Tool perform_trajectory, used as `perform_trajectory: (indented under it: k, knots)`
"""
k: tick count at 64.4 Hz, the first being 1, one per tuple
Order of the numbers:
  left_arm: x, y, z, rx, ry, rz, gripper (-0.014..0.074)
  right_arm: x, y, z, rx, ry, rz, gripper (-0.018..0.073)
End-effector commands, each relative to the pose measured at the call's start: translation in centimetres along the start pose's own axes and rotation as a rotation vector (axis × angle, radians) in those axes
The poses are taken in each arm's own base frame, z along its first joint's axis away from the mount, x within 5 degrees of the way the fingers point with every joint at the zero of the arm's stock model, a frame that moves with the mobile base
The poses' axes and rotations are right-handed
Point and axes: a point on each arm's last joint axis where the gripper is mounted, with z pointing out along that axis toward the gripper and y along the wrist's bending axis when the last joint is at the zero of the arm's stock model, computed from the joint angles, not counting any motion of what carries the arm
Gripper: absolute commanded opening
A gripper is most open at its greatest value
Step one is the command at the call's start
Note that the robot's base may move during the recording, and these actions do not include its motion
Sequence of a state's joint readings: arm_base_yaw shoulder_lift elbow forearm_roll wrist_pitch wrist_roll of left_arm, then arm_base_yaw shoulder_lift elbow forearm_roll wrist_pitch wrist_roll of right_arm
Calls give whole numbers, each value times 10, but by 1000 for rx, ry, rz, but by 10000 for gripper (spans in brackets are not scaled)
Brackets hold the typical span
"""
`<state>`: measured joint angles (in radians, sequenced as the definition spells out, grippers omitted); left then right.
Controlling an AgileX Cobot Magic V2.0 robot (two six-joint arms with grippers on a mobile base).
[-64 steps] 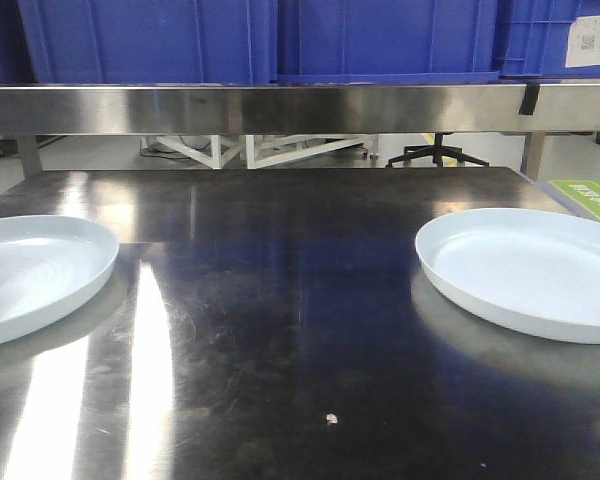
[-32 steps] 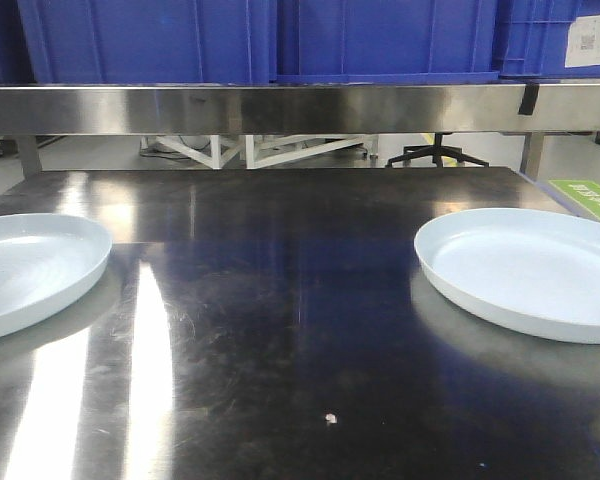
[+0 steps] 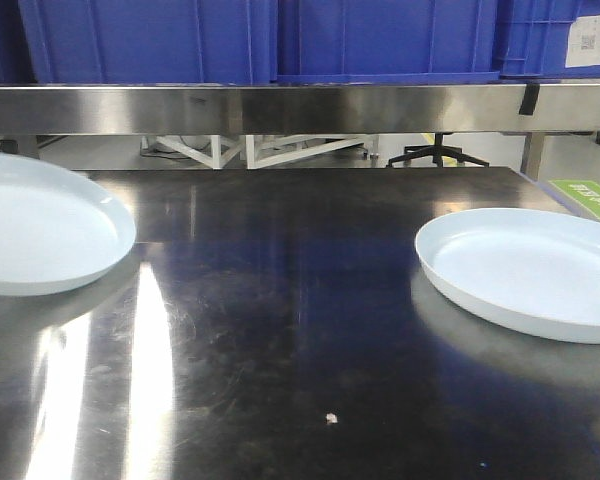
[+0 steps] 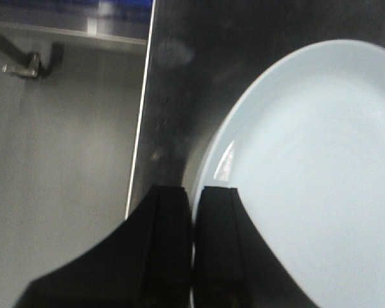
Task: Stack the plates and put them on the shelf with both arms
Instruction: 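Lift the white plate with the left gripper and set it toward the table center, then release the plate and raise the left gripper away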
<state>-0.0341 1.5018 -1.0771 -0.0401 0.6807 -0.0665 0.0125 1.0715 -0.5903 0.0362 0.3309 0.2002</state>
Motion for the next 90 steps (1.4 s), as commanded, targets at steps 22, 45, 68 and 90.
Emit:
perform_trajectory:
  k: [22,45,68,90]
  knots:
    - [-9,-82,-39,245,-173,82,91,-16,3,-7,-15,-90,-13,465]
    - [18,-165,-15,403,-148,227,91,-15,3,-7,-13,-81,-13,465]
    - [26,-172,12,375,-87,260,103,-15,3,-7,-13,-78,-13,465]
    - [23,-169,12,328,-111,350,411,-15,3,-7,-13,-78,-13,465]
